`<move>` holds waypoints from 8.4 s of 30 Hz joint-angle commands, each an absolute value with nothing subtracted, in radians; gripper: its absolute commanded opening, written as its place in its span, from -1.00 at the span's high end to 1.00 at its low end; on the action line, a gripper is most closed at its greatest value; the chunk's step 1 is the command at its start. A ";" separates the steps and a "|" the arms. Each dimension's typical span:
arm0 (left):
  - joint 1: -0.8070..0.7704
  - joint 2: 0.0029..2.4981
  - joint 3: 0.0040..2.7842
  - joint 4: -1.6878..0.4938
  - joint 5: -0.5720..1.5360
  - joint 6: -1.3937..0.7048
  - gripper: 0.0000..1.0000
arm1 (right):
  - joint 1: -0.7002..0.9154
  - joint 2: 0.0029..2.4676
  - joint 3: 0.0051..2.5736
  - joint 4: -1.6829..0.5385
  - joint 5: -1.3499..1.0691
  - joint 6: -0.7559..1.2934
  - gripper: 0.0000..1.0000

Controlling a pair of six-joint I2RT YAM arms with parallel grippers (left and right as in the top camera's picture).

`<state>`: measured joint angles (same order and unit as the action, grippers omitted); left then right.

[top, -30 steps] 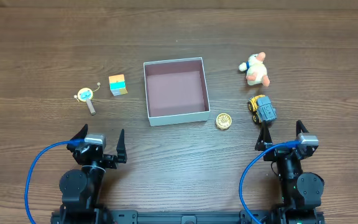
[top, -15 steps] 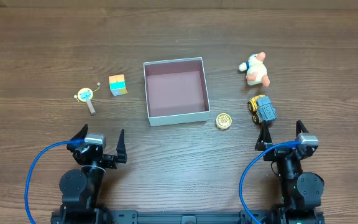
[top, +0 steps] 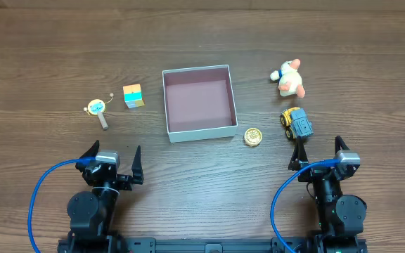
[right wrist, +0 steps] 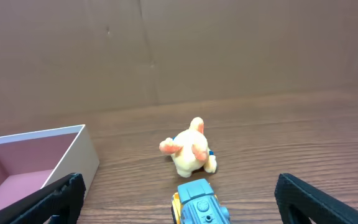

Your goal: Pack container

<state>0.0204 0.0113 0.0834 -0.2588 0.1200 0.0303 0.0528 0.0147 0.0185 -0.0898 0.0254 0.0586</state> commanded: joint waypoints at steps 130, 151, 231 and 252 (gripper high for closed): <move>0.028 0.005 0.079 -0.257 0.124 0.049 -1.00 | -0.032 1.809 1.216 -0.943 -0.027 -0.313 -0.47; 0.028 0.005 0.079 -0.257 0.124 0.049 -1.00 | 0.105 1.809 1.557 -1.183 -0.009 -0.276 0.90; 0.028 0.005 0.079 -0.257 0.124 0.049 -1.00 | 0.024 2.104 2.030 -1.407 -0.036 0.178 -1.00; 0.028 0.005 0.079 -0.257 0.123 0.049 -1.00 | 0.033 2.104 1.708 -1.026 -0.106 0.184 0.30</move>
